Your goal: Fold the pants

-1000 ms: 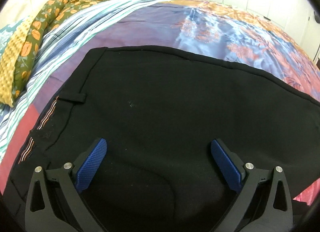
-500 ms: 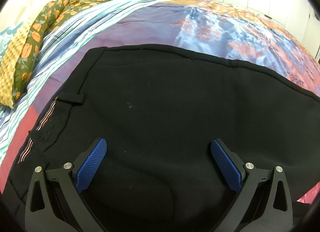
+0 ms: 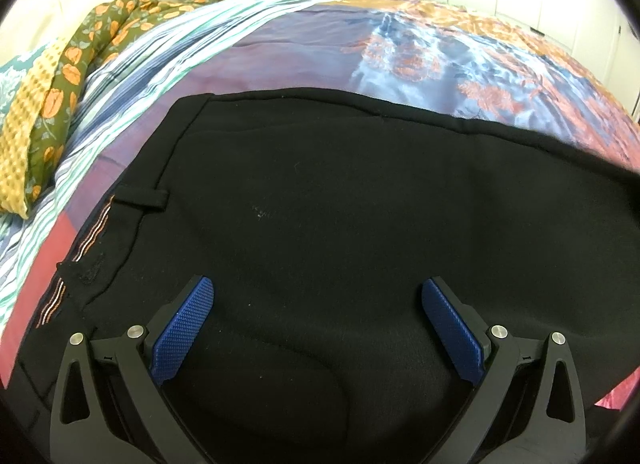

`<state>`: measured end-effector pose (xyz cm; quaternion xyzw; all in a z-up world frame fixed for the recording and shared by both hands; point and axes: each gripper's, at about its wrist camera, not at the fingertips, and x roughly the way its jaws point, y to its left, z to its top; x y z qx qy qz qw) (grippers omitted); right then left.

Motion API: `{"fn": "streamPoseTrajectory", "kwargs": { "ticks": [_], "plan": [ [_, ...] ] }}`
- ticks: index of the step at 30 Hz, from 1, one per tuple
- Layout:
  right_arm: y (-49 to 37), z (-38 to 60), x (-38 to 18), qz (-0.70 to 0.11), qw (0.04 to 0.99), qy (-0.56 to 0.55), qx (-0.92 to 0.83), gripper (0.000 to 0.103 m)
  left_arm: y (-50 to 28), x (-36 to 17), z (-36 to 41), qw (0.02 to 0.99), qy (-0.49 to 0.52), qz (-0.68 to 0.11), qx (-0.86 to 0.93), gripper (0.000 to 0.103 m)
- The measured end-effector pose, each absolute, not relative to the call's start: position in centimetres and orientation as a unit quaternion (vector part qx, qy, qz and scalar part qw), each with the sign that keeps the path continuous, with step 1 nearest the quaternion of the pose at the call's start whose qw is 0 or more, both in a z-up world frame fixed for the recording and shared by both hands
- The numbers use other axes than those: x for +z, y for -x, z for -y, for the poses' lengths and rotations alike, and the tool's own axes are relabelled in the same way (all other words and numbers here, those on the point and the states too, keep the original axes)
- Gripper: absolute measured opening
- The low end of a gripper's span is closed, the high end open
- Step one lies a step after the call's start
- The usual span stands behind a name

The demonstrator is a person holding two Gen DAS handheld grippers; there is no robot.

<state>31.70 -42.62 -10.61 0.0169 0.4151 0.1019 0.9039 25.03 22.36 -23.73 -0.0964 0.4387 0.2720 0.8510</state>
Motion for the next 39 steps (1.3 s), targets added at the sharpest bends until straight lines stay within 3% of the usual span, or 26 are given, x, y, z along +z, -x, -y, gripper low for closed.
{"fn": "streamPoseTrajectory", "kwargs": {
  "ticks": [4, 5, 6, 8, 15, 21, 23, 26, 29, 35, 39],
  "plan": [
    [-25.4, 43.5, -14.1, -0.481, 0.876, -0.009, 0.022, 0.009, -25.4, -23.5, -22.4, 0.843, 0.093, -0.453, 0.276, 0.103],
    [-24.3, 43.7, -14.5, -0.49, 0.872, -0.004, 0.002, 0.019, -25.6, -23.1, -22.4, 0.836, 0.09, -0.463, 0.278, 0.103],
    [-23.4, 44.1, -14.9, -0.496, 0.868, -0.014, -0.012, 0.044, -25.6, -22.8, -22.3, 0.832, 0.089, -0.47, 0.279, 0.102],
    [-21.7, 44.4, -14.4, -0.482, 0.875, -0.048, -0.013, 0.074, -25.2, -21.6, -21.7, 0.824, 0.087, -0.483, 0.281, 0.102],
    [-18.7, 38.3, -12.9, -0.453, 0.88, -0.115, 0.085, 0.074, -18.2, -16.6, -14.6, 0.867, 0.118, -0.451, 0.176, 0.102],
    [-18.3, 29.0, -16.1, -0.482, 0.838, -0.142, 0.213, 0.074, -13.9, -18.9, -8.6, 0.868, 0.085, -0.479, 0.103, 0.102],
    [-19.1, 29.5, -18.2, -0.501, 0.826, -0.17, 0.194, 0.074, -13.1, -21.5, -8.8, 0.852, 0.079, -0.504, 0.118, 0.103],
    [-19.4, 34.0, -19.5, -0.486, 0.824, -0.26, 0.133, 0.059, -11.4, -22.5, -9.4, 0.865, 0.084, -0.482, 0.112, 0.103],
    [-18.2, 36.3, -18.6, -0.452, 0.843, -0.282, 0.079, 0.061, -11.6, -22.3, -9.4, 0.863, 0.088, -0.485, 0.112, 0.103],
    [-19.9, 34.9, -18.9, -0.433, 0.832, -0.32, 0.131, 0.065, -11.9, -22.5, -9.5, 0.865, 0.086, -0.479, 0.121, 0.103],
    [-21.8, 37.2, -20.1, -0.422, 0.831, -0.362, 0.021, 0.064, -11.7, -22.7, -9.7, 0.867, 0.083, -0.477, 0.121, 0.103]
  ]
}}
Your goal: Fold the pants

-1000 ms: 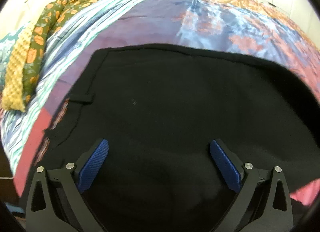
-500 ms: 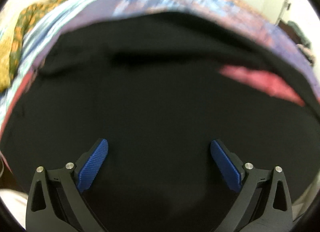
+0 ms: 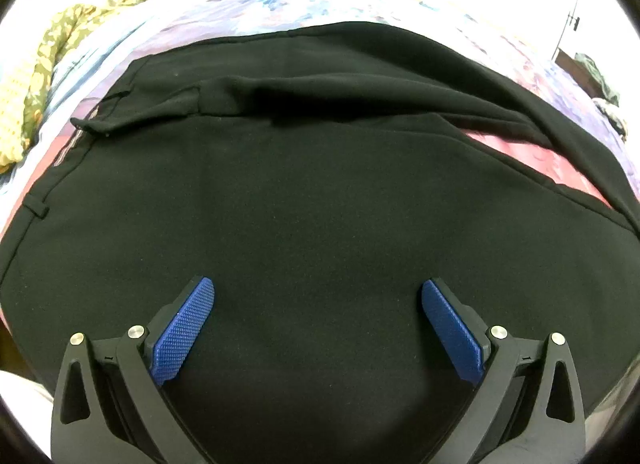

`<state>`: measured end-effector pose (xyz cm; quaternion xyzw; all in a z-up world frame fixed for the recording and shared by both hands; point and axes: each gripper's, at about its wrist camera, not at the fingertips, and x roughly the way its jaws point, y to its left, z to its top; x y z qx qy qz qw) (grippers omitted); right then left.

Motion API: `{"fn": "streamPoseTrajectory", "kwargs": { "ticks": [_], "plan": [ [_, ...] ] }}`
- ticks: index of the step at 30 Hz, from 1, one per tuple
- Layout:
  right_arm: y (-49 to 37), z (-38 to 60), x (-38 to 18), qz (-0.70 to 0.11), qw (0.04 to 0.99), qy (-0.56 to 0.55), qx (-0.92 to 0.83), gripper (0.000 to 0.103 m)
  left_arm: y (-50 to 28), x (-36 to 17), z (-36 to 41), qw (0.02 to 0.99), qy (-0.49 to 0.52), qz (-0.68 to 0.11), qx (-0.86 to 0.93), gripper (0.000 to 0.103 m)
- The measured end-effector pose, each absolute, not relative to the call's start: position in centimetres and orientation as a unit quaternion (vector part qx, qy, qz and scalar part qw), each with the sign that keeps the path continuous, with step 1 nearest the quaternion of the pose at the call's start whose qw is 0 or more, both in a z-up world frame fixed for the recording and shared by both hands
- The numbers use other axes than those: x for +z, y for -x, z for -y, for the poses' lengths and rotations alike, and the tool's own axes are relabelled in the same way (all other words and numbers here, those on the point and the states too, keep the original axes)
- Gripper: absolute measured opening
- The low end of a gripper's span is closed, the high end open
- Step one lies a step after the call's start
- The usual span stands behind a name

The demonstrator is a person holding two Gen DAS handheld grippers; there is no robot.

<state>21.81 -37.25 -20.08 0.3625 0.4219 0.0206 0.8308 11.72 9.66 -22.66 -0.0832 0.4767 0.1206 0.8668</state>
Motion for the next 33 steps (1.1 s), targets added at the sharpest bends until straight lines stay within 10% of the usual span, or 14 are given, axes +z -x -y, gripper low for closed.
{"fn": "streamPoseTrajectory", "kwargs": {
  "ticks": [6, 10, 21, 33],
  "plan": [
    [-23.6, 39.6, -20.8, -0.39, 0.817, -0.42, -0.056, 0.06, -12.0, -22.9, -9.5, 0.868, 0.073, -0.474, 0.127, 0.103],
    [-24.9, 40.4, -21.6, -0.411, 0.81, -0.416, -0.04, 0.007, -12.1, -22.6, -9.6, 0.862, 0.075, -0.485, 0.126, 0.103],
    [-22.3, 37.7, -9.8, -0.357, 0.876, -0.301, 0.121, 0.006, -20.4, -15.2, -14.7, 0.84, 0.287, -0.461, 0.031, 0.102],
    [-15.1, 35.6, -3.2, -0.302, 0.889, -0.23, 0.258, 0.006, -32.9, -19.8, -19.7, 0.761, 0.427, -0.486, 0.046, 0.102]
  ]
}}
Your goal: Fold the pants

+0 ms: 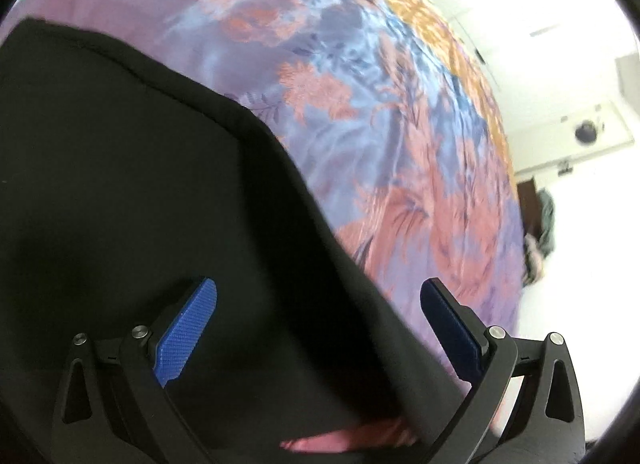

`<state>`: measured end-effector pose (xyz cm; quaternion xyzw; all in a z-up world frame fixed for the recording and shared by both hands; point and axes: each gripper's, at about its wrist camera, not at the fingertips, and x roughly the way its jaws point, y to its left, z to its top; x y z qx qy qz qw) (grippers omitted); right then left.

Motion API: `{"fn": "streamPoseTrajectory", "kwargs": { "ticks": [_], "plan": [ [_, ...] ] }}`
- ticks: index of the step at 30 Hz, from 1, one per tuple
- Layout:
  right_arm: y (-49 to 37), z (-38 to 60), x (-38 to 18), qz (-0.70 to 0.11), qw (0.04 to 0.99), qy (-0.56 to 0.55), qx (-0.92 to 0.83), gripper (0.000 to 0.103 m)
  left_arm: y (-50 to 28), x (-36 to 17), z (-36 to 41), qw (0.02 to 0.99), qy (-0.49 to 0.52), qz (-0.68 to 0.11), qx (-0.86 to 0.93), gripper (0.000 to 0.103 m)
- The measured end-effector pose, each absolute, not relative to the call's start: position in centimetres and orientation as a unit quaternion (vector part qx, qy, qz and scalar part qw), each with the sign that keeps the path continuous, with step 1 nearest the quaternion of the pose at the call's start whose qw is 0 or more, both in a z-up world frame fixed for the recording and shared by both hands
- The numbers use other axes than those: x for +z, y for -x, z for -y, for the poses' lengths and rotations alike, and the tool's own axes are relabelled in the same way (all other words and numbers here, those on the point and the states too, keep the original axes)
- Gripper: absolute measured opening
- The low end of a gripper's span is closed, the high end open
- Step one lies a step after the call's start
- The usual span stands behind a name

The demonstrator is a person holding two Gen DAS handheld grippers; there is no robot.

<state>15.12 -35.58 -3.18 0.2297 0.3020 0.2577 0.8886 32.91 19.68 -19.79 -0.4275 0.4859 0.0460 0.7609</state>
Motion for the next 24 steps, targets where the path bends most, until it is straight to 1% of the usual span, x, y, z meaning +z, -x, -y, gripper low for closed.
{"fn": "streamPoseTrajectory", "kwargs": {
  "ticks": [2, 3, 4, 5, 6, 7, 10, 13, 15, 16, 18, 21, 23, 24],
  "plan": [
    [-14.3, 35.9, -2.8, -0.299, 0.882, -0.23, 0.283, 0.006, -33.0, -20.3, -20.2, 0.75, 0.452, -0.481, 0.046, 0.101],
    [-13.8, 36.2, -2.8, -0.297, 0.873, -0.238, 0.304, 0.006, -32.9, -20.4, -20.2, 0.749, 0.456, -0.478, 0.046, 0.096],
    [-13.6, 36.4, -2.7, -0.297, 0.867, -0.243, 0.317, 0.006, -32.9, -20.3, -20.2, 0.752, 0.456, -0.475, 0.045, 0.076],
    [-13.3, 36.7, -2.7, -0.298, 0.861, -0.247, 0.328, 0.006, -32.8, -20.4, -20.3, 0.753, 0.457, -0.472, 0.041, 0.058],
    [-13.1, 37.1, -2.9, -0.302, 0.858, -0.249, 0.333, 0.006, -32.5, -20.6, -20.5, 0.749, 0.464, -0.471, 0.036, 0.011],
    [-13.1, 37.5, -3.2, -0.305, 0.857, -0.25, 0.331, 0.006, -32.5, -20.6, -20.9, 0.745, 0.471, -0.471, 0.035, 0.006],
    [-14.2, 38.7, -4.9, -0.332, 0.867, -0.243, 0.282, 0.006, -30.1, -17.8, -22.0, 0.767, 0.475, -0.43, 0.028, 0.006],
    [-16.6, 39.0, -6.8, -0.355, 0.882, -0.211, 0.227, 0.006, -26.0, -12.8, -22.3, 0.809, 0.44, -0.391, 0.012, 0.006],
    [-18.7, 38.7, -7.4, -0.358, 0.884, -0.207, 0.22, 0.006, -20.9, -8.6, -22.5, 0.843, 0.407, -0.352, 0.01, 0.006],
    [-19.5, 38.6, -7.2, -0.356, 0.885, -0.206, 0.219, 0.006, -19.2, -7.5, -22.6, 0.851, 0.399, -0.341, 0.013, 0.006],
    [-21.1, 38.4, -6.5, -0.346, 0.888, -0.204, 0.226, 0.006, -12.9, -5.9, -22.3, 0.865, 0.388, -0.317, 0.026, 0.007],
    [-21.9, 38.8, -6.1, -0.357, 0.889, -0.192, 0.213, 0.006, -6.4, -8.2, -21.0, 0.854, 0.398, -0.331, 0.053, 0.008],
    [-22.2, 39.6, -7.6, -0.391, 0.882, -0.185, 0.187, 0.006, -3.6, -12.5, -19.0, 0.831, 0.396, -0.383, 0.076, 0.008],
    [-22.3, 40.2, -9.3, -0.424, 0.874, -0.18, 0.157, 0.006, -3.1, -14.2, -18.4, 0.82, 0.397, -0.404, 0.082, 0.008]
  ]
}}
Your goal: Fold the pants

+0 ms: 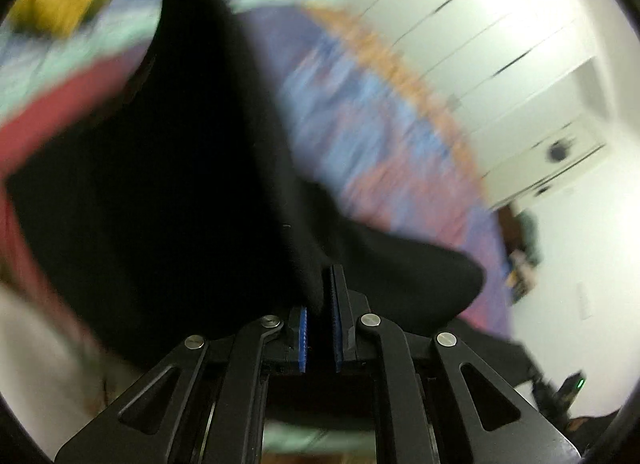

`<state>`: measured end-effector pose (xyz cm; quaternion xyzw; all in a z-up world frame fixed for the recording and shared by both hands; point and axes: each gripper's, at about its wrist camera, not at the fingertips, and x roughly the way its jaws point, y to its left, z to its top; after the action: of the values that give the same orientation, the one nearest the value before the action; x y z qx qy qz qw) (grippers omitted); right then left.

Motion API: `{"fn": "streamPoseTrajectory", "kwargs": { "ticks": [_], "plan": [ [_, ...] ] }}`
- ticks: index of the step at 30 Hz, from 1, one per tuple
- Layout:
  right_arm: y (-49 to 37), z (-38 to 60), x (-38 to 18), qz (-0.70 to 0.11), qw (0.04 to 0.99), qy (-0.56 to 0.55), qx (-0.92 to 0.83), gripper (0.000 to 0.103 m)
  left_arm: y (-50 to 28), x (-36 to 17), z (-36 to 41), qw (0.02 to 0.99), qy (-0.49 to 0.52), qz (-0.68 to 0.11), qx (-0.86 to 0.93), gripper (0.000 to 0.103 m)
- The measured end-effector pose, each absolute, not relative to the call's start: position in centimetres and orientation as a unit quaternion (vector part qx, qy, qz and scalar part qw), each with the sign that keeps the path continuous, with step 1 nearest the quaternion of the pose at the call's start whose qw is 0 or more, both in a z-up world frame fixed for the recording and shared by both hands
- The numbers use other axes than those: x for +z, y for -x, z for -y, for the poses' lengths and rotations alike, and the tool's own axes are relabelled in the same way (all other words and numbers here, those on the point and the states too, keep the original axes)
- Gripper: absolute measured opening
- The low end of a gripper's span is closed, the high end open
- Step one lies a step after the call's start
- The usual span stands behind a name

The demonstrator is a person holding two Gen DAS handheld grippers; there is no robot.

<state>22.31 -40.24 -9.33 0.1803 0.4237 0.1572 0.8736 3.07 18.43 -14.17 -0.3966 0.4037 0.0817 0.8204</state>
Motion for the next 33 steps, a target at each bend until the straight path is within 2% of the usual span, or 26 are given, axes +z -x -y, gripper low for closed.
{"fn": "streamPoseTrajectory", "kwargs": {
  "ticks": [2, 5, 8, 11, 12, 13, 15, 17, 24, 25, 26, 30, 33],
  "plan": [
    [-22.4, 41.1, -12.8, -0.476, 0.855, -0.167, 0.12, 0.006, -2.4, -17.1, -17.1, 0.804, 0.391, -0.438, 0.098, 0.005],
    [-22.1, 41.1, -17.0, -0.536, 0.833, -0.117, 0.073, 0.006, -2.7, -17.2, -16.2, 0.806, 0.385, -0.442, 0.084, 0.006],
    [-21.8, 41.6, -18.2, -0.543, 0.826, -0.135, 0.069, 0.006, -3.2, -16.7, -15.6, 0.822, 0.352, -0.441, 0.079, 0.007],
    [-21.4, 42.3, -18.1, -0.527, 0.832, -0.154, 0.076, 0.01, -2.9, -17.5, -16.2, 0.817, 0.362, -0.441, 0.081, 0.008],
    [-21.4, 42.6, -18.3, -0.528, 0.83, -0.162, 0.078, 0.018, -3.1, -17.8, -16.1, 0.815, 0.365, -0.442, 0.083, 0.012],
    [-21.2, 42.9, -18.5, -0.527, 0.828, -0.174, 0.082, 0.021, -2.9, -18.0, -16.3, 0.812, 0.374, -0.441, 0.084, 0.016],
    [-21.1, 43.8, -18.6, -0.519, 0.825, -0.207, 0.09, 0.031, -3.3, -18.4, -16.6, 0.808, 0.386, -0.436, 0.084, 0.018],
    [-20.9, 44.6, -18.9, -0.512, 0.82, -0.239, 0.092, 0.034, -3.7, -18.2, -16.8, 0.807, 0.391, -0.435, 0.083, 0.018],
    [-20.4, 47.8, -20.1, -0.473, 0.796, -0.369, 0.082, 0.033, -3.7, -19.3, -17.0, 0.812, 0.378, -0.438, 0.08, 0.018],
    [-20.2, 48.2, -20.3, -0.468, 0.793, -0.383, 0.075, 0.028, -3.9, -19.4, -16.8, 0.813, 0.375, -0.439, 0.08, 0.018],
    [-20.0, 48.5, -20.2, -0.466, 0.794, -0.385, 0.06, 0.013, -3.9, -19.3, -16.7, 0.814, 0.37, -0.44, 0.08, 0.018],
    [-18.5, 47.9, -17.1, -0.427, 0.846, -0.318, 0.001, 0.011, -4.7, -19.1, -15.3, 0.818, 0.359, -0.444, 0.07, 0.018],
    [-17.6, 47.5, -15.5, -0.411, 0.868, -0.271, -0.061, 0.011, -5.1, -19.1, -14.5, 0.821, 0.349, -0.449, 0.062, 0.023]
  ]
}}
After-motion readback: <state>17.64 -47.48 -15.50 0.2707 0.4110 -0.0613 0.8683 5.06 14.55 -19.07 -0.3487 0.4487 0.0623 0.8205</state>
